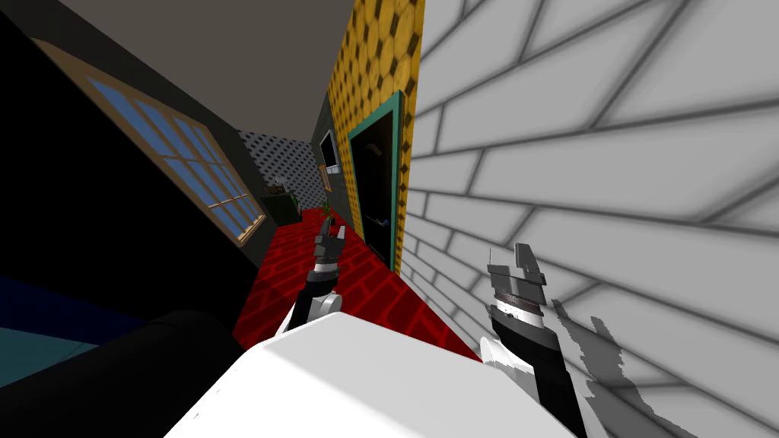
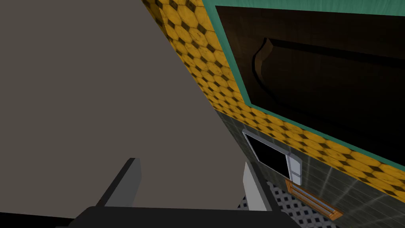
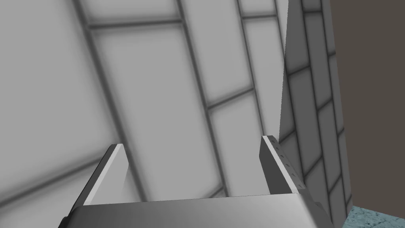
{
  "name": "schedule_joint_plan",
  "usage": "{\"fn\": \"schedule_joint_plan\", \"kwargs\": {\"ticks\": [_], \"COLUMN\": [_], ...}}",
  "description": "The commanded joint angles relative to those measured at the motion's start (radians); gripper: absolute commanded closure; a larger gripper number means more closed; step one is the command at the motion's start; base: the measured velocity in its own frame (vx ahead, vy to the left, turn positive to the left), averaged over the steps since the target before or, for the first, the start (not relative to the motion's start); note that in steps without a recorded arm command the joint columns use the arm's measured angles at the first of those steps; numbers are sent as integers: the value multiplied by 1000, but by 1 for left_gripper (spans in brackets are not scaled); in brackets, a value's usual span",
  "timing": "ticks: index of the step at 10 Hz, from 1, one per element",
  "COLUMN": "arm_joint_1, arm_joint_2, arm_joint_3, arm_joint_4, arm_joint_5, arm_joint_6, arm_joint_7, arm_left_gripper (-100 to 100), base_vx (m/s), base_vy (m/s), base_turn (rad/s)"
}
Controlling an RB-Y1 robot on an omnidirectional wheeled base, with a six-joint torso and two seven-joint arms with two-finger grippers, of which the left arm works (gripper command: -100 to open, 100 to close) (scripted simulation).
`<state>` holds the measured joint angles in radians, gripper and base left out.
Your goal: Push the door open
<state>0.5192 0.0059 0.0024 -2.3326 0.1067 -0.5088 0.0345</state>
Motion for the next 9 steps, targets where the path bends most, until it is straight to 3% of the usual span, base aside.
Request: {"fn": "schedule_joint_plan", "kwargs": {"ticks": [1, 4, 9], "arm_joint_1": [-12, -34, -66], "arm_joint_2": [10, 25, 42], "arm_joint_3": [-9, -24, -47], "arm_joint_4": [37, 105, 202], "arm_joint_5": [-3, -9, -17], "arm_joint_6": [-2, -5, -9], "arm_joint_7": [1, 4, 8], "arm_left_gripper": [-100, -100, -100], "base_vx": [91, 144, 92], "base_vy": [52, 135, 86], "base_turn": [-79, -88, -59]}}
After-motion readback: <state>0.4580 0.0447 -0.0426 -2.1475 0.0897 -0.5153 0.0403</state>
